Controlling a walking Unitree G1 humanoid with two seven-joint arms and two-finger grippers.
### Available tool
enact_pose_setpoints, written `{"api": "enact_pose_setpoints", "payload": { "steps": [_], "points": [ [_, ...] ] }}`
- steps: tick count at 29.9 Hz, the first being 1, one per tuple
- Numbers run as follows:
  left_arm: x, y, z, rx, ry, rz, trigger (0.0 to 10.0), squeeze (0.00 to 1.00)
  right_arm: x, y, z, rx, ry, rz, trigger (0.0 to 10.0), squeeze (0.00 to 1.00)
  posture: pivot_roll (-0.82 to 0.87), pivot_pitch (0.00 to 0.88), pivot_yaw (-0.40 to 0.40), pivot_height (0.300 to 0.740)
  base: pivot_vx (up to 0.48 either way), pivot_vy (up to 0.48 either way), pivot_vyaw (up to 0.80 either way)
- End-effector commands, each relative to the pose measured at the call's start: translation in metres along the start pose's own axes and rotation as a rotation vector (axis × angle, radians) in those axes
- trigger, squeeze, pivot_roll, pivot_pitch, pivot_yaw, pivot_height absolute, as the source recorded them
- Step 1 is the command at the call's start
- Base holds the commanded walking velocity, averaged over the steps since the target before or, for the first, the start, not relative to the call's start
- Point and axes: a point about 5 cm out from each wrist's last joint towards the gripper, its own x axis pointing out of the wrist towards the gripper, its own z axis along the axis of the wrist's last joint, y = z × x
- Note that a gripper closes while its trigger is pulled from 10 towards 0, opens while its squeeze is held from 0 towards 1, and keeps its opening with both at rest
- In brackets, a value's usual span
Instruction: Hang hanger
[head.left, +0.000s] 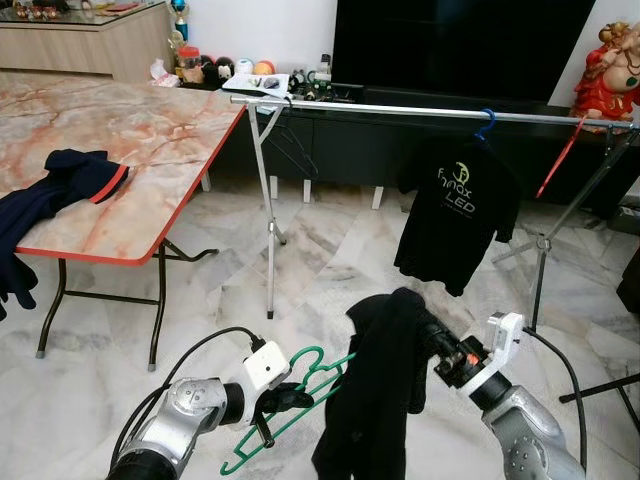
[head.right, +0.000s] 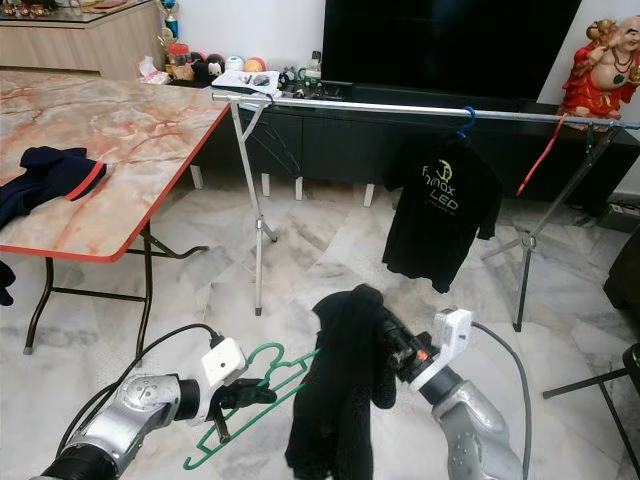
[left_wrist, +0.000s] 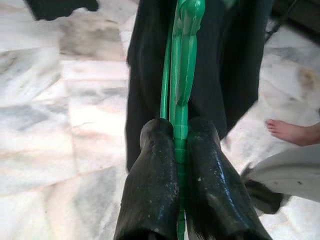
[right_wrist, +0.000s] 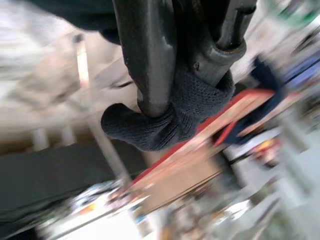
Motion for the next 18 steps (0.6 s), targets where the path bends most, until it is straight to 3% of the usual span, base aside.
{"api": "enact_pose_setpoints", "payload": {
  "steps": [1,3,5,13,15,18],
  "points": [
    [-0.006,0.004,-0.007,0.006,0.011,0.059,0.0,0.0,0.003,-0.006,0.022,-0.069,-0.097,-0.093,0.0,0.0,0.12,0.03,-0.032,0.74,0.0,0.0,0.0],
    [-0.008,0.006,-0.01,0.011,0.016,0.089,0.0,0.0,0.003,-0.01,0.025,-0.086,-0.116,-0.161,0.0,0.0,0.12,0.031,-0.028,0.74,0.0,0.0,0.0],
    [-0.016,0.006,-0.021,-0.022,0.032,0.122,0.0,0.0,-0.001,-0.023,0.032,-0.127,-0.134,-0.305,0.0,0.0,0.12,0.032,-0.028,0.74,0.0,0.0,0.0],
    [-0.039,0.007,-0.04,-0.035,0.085,0.105,0.0,0.0,-0.015,-0.036,0.029,-0.243,-0.048,-0.384,0.0,0.0,0.13,0.04,-0.03,0.74,0.0,0.0,0.0],
    [-0.05,0.012,-0.056,0.009,0.203,0.164,0.0,0.0,-0.018,-0.039,0.024,-0.269,-0.015,-0.427,0.0,0.0,0.13,0.04,-0.03,0.74,0.0,0.0,0.0],
    [-0.055,0.014,-0.069,0.033,0.297,0.225,0.0,0.0,-0.018,-0.039,0.023,-0.264,-0.029,-0.464,0.0,0.0,0.13,0.043,-0.024,0.74,0.0,0.0,0.0]
  ]
}}
